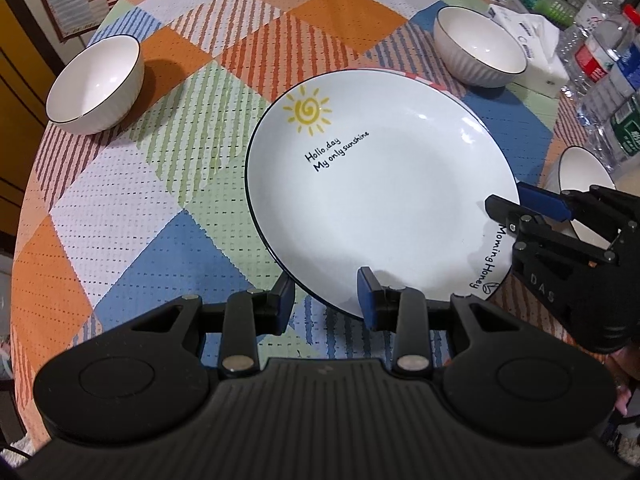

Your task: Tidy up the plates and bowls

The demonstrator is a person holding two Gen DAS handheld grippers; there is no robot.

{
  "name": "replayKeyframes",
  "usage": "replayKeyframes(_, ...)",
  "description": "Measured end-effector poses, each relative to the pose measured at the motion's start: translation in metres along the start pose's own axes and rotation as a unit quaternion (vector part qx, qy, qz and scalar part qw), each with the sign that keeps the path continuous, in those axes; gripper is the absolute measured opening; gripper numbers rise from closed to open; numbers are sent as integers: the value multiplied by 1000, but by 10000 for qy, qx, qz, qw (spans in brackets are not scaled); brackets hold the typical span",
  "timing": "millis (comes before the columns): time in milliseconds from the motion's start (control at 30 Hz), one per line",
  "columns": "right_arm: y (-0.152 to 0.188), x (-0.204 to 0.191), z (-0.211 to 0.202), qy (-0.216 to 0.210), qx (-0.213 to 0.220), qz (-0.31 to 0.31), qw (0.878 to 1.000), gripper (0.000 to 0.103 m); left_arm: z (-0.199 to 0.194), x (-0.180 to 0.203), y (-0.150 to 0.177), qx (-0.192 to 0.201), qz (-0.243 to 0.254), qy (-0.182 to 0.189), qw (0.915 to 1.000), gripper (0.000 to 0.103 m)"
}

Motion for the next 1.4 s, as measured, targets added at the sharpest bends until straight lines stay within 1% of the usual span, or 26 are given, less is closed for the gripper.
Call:
replayKeyframes(133, -1, 0, 4, 46, 126, -255, 9996, 30, -5, 3, 1, -59, -41, -85, 9999, 33)
replayKeyframes(200, -3, 0, 4, 105, 170, -579, 9981, 29, -13, 4, 2, -7, 42, -172, 9998, 33)
replayKeyframes(233, -6, 3, 0, 146, 237, -747, 9968, 29, -18, 5, 2, 26, 95, -202, 9997, 32)
replayKeyframes(300, -12, 11, -11, 151, 395, -843, 9955, 30, -28, 6, 1, 93, 146, -212, 9996, 32)
replayKeyframes(467, -24, 38, -39, -261, 636, -638, 9956, 35, -53, 12, -10, 307, 215, -143, 9992, 32)
replayKeyframes(567, -29, 53, -51, -317, 713, -554, 9954, 45, -66, 18, -19, 455, 249, -101, 9986, 33)
replayKeyframes(633, -32, 63, -56, -317, 759, -534, 9952, 48, -74, 24, -25, 569, 271, -38, 9980, 33)
replayKeyframes(800, -39, 87, -53, -256, 835, -460, 9951, 68, -84, 36, -45, 859, 258, 41, 9960, 36)
replayKeyframes(900, -42, 97, -44, -275, 771, -394, 9959, 71, -87, 49, -55, 971, 365, 151, 9945, 36)
replayKeyframes(967, -42, 101, -36, -312, 643, -416, 9966, 71, -85, 57, -60, 980, 409, 149, 9942, 38)
replayKeyframes(1067, -45, 106, -27, -371, 574, -370, 9970, 71, -76, 68, -66, 887, 457, 235, 9947, 38)
replayKeyframes(1133, -48, 107, -20, -416, 565, -360, 9969, 73, -68, 76, -72, 898, 532, 208, 9943, 39)
replayKeyframes(1167, -49, 108, -17, -422, 573, -348, 9969, 78, -63, 80, -75, 900, 564, 223, 9941, 40)
replayKeyframes(1200, -50, 109, -14, -412, 557, -319, 9971, 87, -59, 83, -77, 875, 558, 265, 9942, 41)
replayKeyframes(1267, -51, 113, -8, -310, 520, -226, 9979, 92, -49, 86, -81, 785, 431, 374, 9953, 45)
replayKeyframes(1333, -50, 116, -1, -275, 475, -169, 9984, 92, -38, 88, -86, 821, 361, 420, 9951, 54)
replayKeyframes(1400, -47, 120, 9, -268, 381, -61, 9989, 92, -25, 91, -93, 865, 373, 469, 9944, 58)
Point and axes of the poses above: each gripper's, at about its wrist camera, not at the fingertips, and z roughly the way its jaws point, x to its right, y to its underside, the point moved 9 cm from there along z, roughly the way its jaws point, and after that the axes turned 11 degrees about -z, right-handed, at the moved point
